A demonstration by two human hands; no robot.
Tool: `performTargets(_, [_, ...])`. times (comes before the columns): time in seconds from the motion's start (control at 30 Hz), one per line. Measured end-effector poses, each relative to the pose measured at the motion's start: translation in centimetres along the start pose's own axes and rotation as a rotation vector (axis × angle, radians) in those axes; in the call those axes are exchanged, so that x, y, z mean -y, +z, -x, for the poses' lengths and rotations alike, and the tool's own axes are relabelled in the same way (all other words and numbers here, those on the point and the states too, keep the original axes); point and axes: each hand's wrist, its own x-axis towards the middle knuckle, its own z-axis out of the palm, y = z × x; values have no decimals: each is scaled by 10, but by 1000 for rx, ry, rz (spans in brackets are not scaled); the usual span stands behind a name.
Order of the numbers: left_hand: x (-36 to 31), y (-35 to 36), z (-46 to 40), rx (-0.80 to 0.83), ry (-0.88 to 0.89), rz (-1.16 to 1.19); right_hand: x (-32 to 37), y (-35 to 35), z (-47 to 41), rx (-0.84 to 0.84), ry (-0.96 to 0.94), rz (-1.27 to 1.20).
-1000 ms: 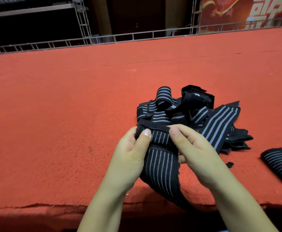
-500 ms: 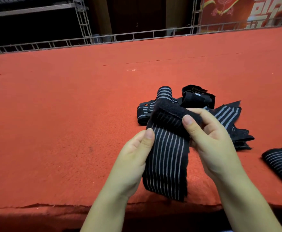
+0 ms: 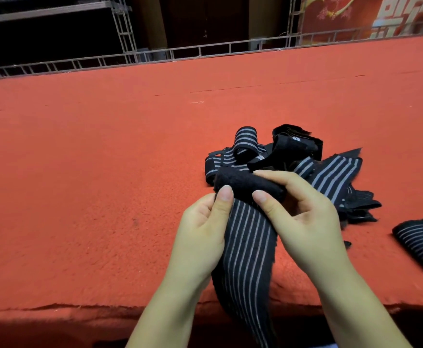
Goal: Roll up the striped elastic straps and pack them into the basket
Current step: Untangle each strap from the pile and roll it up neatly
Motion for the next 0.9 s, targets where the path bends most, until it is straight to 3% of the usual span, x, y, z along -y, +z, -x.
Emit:
performTargets(0.27, [-1,2,-3,-137,-20,-46,-3,3,3,142,-56,-14])
performTargets(0.63, [5,-6,-3,-48,48,3,-4,-4,-2,310,460,-389])
performTargets(0.8, [3,-14,-4,3,45,-7,-5,-5,-3,308,491,-484])
performTargets(0.9, [0,-11,-2,-48,44,25,-8,-5,-5,289,512,-501])
